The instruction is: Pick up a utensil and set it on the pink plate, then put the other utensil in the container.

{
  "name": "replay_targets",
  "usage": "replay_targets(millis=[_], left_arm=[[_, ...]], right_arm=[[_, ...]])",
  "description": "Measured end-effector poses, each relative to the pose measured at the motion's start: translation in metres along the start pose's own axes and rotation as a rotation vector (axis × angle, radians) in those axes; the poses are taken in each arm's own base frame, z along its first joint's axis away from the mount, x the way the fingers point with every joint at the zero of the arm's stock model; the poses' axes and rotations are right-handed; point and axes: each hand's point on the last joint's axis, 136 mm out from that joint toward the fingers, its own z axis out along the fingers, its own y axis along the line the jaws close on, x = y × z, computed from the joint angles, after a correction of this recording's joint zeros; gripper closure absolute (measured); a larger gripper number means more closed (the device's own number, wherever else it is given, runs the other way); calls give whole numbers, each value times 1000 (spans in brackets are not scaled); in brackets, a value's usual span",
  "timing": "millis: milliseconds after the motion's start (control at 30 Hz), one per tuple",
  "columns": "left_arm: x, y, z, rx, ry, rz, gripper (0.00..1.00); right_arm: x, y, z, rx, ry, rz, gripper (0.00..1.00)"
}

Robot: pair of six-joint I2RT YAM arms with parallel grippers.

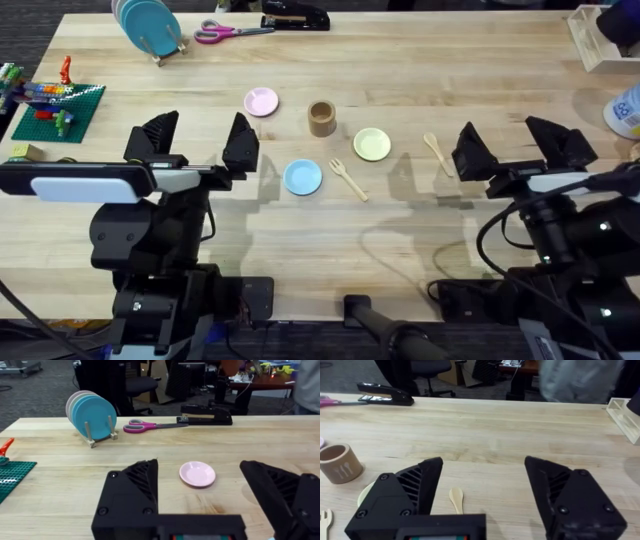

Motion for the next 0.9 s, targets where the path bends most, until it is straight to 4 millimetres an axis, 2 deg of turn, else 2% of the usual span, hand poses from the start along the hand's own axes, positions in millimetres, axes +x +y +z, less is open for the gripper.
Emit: replay_targets(millis=[333, 500, 667, 800, 900], left_arm=[[-1, 0, 0, 0, -3, 0, 8], [-8, 0, 0, 0, -33, 0, 8], [-8, 0, -1, 0, -23, 0, 8], [-21, 0, -5, 0, -23, 0, 8], [-43, 0, -11, 0, -42, 0, 8]], right_arm=[[-1, 0, 0, -1, -3, 0, 5], [-12, 1, 0, -8, -48, -2, 5], [-14, 1, -1, -8, -51, -3, 5], [-32, 1, -6, -7, -70, -4, 5], [-60, 2, -11, -7, -110, -6, 3]])
